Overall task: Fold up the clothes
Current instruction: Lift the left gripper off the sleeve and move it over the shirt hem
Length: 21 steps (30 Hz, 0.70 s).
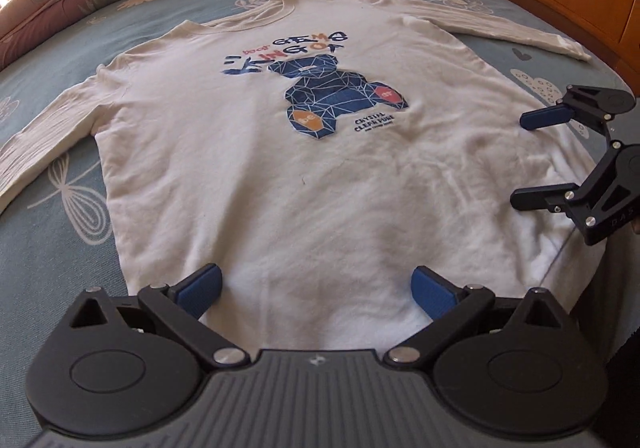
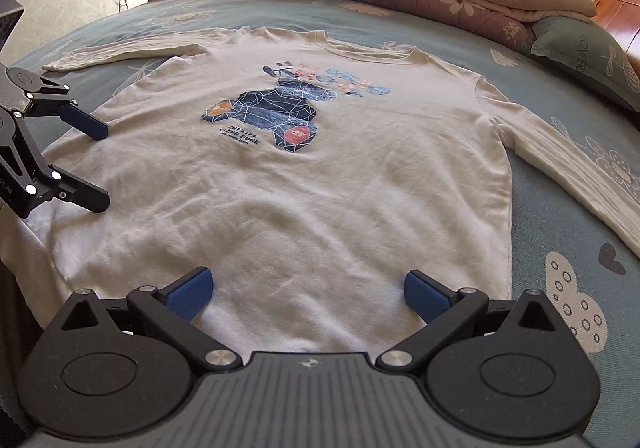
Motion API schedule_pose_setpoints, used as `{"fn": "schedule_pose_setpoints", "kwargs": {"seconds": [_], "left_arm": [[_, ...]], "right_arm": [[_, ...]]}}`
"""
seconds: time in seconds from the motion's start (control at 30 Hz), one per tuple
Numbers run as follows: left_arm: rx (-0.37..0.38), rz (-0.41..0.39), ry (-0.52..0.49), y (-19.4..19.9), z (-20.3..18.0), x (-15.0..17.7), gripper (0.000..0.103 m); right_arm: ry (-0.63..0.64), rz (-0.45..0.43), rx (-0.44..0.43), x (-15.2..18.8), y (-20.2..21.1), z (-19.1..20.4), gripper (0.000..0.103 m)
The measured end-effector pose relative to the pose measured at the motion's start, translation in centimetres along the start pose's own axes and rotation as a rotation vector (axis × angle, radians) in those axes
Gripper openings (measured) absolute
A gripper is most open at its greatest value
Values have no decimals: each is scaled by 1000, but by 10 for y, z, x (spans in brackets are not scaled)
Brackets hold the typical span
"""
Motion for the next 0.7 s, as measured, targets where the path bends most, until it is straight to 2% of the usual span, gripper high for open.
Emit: {"fn": "schedule_pose_setpoints", "kwargs": {"seconds": [0.13,0.23,0.3,0.37,0.43,0.47,0.57,0.7], "left_arm": [[-14,18,51,11,4,0,101],[34,-16,98,18,-6,-10,101],[96,-22,111,14,-21,-15,101],[117,4,96,2,-34,-14,101],[82,19,68,-9,-41,-11,102],[64,5,38,-11,-43,-12,102],[-23,5,-8,-14,-34,-10,102],[-25,8,83,-5,-14,-15,102]], "right_arm": [[3,-19,3,2,4,-2,103],[0,7,4,1,11,-3,103],[-6,0,-64,2,19,3,103],[-13,-7,-132,3,28,9,103],[-24,-8,-192,6,35,14,103],[-42,15,-190,11,33,12,103],[-73,34,-113,24,32,-8,103],[-129,34,-92,30,39,-27,103]]}}
Point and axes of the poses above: each gripper's, at about its wrist camera, not at the fingertips, and y roughly against the way its jaws point, z to its left, x to its underside, the point moved 8 cm from there along -y, roughly the way its jaws point, and after that the axes turned 2 degrees about -z, right-handed, at the moved point
